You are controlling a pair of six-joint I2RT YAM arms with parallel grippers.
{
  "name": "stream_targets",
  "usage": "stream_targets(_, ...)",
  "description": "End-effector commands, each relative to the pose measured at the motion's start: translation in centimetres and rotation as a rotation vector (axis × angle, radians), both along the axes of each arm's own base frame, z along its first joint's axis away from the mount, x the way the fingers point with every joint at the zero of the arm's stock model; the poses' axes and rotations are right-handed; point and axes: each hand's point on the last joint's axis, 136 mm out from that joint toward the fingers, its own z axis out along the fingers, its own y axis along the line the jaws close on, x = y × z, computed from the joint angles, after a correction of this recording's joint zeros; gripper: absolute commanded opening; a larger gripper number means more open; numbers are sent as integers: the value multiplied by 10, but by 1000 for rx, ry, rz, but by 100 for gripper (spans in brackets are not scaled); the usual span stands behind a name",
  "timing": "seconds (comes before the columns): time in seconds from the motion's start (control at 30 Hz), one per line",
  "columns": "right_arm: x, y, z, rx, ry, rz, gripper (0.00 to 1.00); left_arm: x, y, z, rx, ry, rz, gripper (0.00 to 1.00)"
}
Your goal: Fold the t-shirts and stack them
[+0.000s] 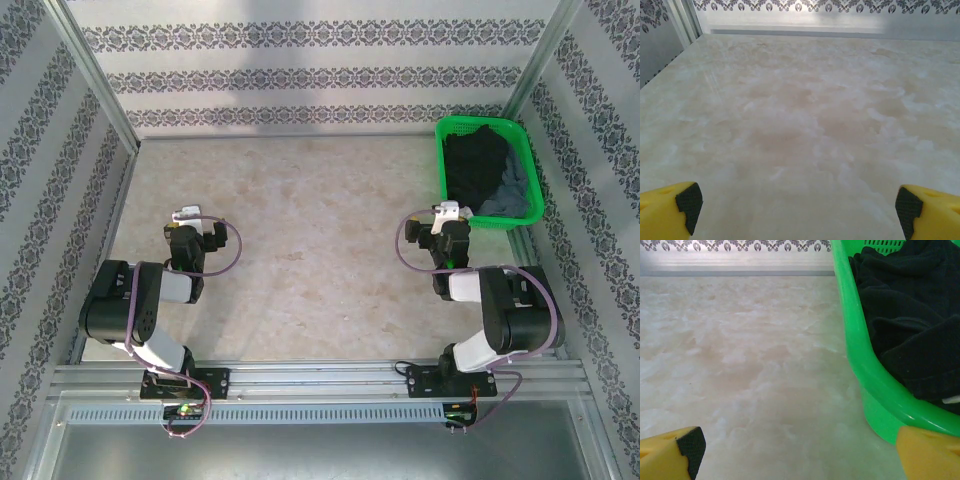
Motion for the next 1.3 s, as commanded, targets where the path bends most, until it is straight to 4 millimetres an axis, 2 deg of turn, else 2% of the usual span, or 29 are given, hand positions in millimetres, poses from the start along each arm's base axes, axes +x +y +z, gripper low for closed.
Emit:
stream_targets(0.0, 4, -1, 11, 1, -42, -14, 98, -1, -2, 1, 21, -1, -10, 100)
stream_targets(0.67, 3, -1, 12, 6, -49, -14, 98, -3, -1, 1, 18, -6, -3, 100)
stream_targets(0.73, 2, -2, 29, -22, -72, -35, 98, -9, -5, 14, 39, -51, -16, 100)
stream_targets(0.77, 0, 2, 43, -61, -54, -42, 98, -14, -7, 27, 76, -62, 5, 100)
stream_targets(0.8, -2, 8, 61, -90, -58, -43, 98, -17, -12, 43, 117, -71, 19, 100)
stream_targets(0.83, -3, 13, 91, -82, -114, -64, 98, -21, -16, 64, 145, -88, 35, 100)
stream_targets(0.87, -4, 14, 126, -7, -188, -120, 98, -24, -17, 89, 128, -129, 58, 100)
stream_targets(0.9, -7, 13, 142, 90, -179, -156, 98, -24, -15, 117, 88, -175, 103, 100)
stream_targets(0.93, -9, 23, 161, 221, -125, -97, 98, -26, -9, 135, 15, -159, 169, 100)
stream_targets(0.97, -13, 26, 181, 348, -88, -64, 98, -30, -7, 143, -91, -83, 210, 100)
stream_targets(1.0, -5, 20, 194, 462, -141, -85, 98, -34, -8, 149, -169, -36, 231, 100)
stream_targets(1.03, 8, 19, 204, 568, -151, -35, 98, -30, -8, 160, -239, -53, 231, 100)
stream_targets(1.07, 20, 13, 199, 599, -78, -61, 98, -17, -10, 166, -360, -90, 181, 100)
stream_targets(1.13, 37, -14, 204, 496, 32, -262, 98, 6, -15, 171, -580, -63, 121, 100)
stream_targets(1.2, 48, -39, 204, 424, 50, -420, 98, 29, -37, 176, -610, 38, 61, 100)
stream_targets(1.27, 59, -65, 202, 424, 26, -544, 96, 45, -74, 177, -616, 123, -28, 100)
